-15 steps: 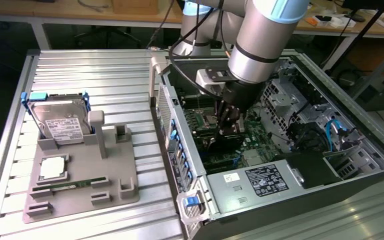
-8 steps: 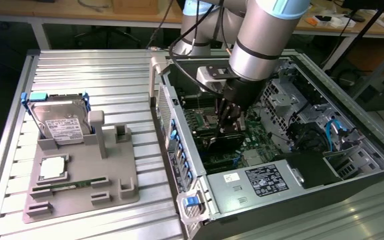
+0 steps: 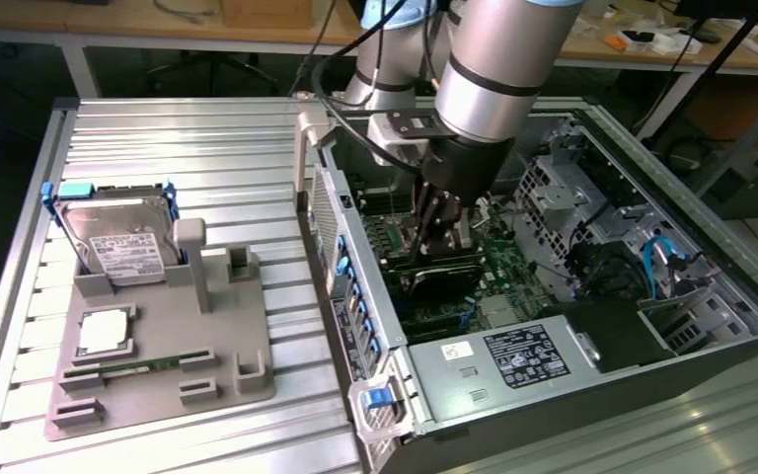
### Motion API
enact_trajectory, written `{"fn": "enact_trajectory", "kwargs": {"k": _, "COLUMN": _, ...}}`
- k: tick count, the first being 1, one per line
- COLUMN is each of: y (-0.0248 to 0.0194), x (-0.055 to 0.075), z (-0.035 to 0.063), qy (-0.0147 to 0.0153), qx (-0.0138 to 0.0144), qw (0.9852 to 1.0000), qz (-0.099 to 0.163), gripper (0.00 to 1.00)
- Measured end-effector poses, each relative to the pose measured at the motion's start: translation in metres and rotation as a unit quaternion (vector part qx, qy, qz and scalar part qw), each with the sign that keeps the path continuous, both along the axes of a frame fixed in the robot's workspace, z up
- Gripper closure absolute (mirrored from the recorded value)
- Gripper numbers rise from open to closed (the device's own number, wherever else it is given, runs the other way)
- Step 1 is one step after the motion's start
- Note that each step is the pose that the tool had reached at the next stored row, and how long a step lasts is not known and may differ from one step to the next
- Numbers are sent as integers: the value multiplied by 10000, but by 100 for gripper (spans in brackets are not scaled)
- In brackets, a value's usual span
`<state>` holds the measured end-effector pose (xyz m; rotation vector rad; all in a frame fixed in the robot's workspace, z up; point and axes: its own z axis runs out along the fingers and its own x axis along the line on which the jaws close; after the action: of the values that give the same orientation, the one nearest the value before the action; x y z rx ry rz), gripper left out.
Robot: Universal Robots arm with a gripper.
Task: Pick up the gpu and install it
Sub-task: 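Press down on the gpu until it lock into place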
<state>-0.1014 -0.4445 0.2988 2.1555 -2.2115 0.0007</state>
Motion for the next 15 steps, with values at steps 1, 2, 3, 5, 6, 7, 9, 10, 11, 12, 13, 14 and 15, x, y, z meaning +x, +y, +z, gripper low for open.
{"fn": "enact_trajectory", "kwargs": {"k": 1, "y": 0, "x": -32, "z": 6, "qy": 0, "qx": -1, "qw": 10000, "qz": 0, "gripper": 89}}
{"fn": "enact_trajectory", "kwargs": {"k": 2, "y": 0, "x": -64, "z": 11, "qy": 0, "qx": 0, "qw": 10000, "qz": 0, "gripper": 89}}
{"fn": "enact_trajectory", "kwargs": {"k": 3, "y": 0, "x": -94, "z": 16, "qy": 0, "qx": 0, "qw": 10000, "qz": 0, "gripper": 89}}
{"fn": "enact_trajectory", "kwargs": {"k": 5, "y": 0, "x": -168, "z": 29, "qy": 0, "qx": 0, "qw": 10000, "qz": 0, "gripper": 89}}
{"fn": "enact_trajectory", "kwargs": {"k": 6, "y": 0, "x": -201, "z": 30, "qy": 0, "qx": -1, "qw": 10000, "qz": 0, "gripper": 89}}
{"fn": "enact_trajectory", "kwargs": {"k": 7, "y": 0, "x": -241, "z": 31, "qy": 0, "qx": 0, "qw": 10000, "qz": 0, "gripper": 89}}
{"fn": "enact_trajectory", "kwargs": {"k": 9, "y": 0, "x": -289, "z": 32, "qy": 1, "qx": -1, "qw": 10000, "qz": -1, "gripper": 89}}
{"fn": "enact_trajectory", "kwargs": {"k": 10, "y": 0, "x": -292, "z": 32, "qy": 0, "qx": 0, "qw": 10000, "qz": -1, "gripper": 89}}
{"fn": "enact_trajectory", "kwargs": {"k": 11, "y": 0, "x": -292, "z": 32, "qy": 0, "qx": 0, "qw": 10000, "qz": -1, "gripper": 89}}
{"fn": "enact_trajectory", "kwargs": {"k": 12, "y": 0, "x": -292, "z": 32, "qy": 0, "qx": 0, "qw": 10000, "qz": -1, "gripper": 89}}
{"fn": "enact_trajectory", "kwargs": {"k": 13, "y": 0, "x": -293, "z": 32, "qy": 0, "qx": 0, "qw": 10000, "qz": -1, "gripper": 89}}
{"fn": "enact_trajectory", "kwargs": {"k": 14, "y": 0, "x": -292, "z": 32, "qy": 0, "qx": 0, "qw": 10000, "qz": -1, "gripper": 89}}
{"fn": "enact_trajectory", "kwargs": {"k": 15, "y": 0, "x": -293, "z": 32, "qy": 0, "qx": 0, "qw": 10000, "qz": -1, "gripper": 89}}
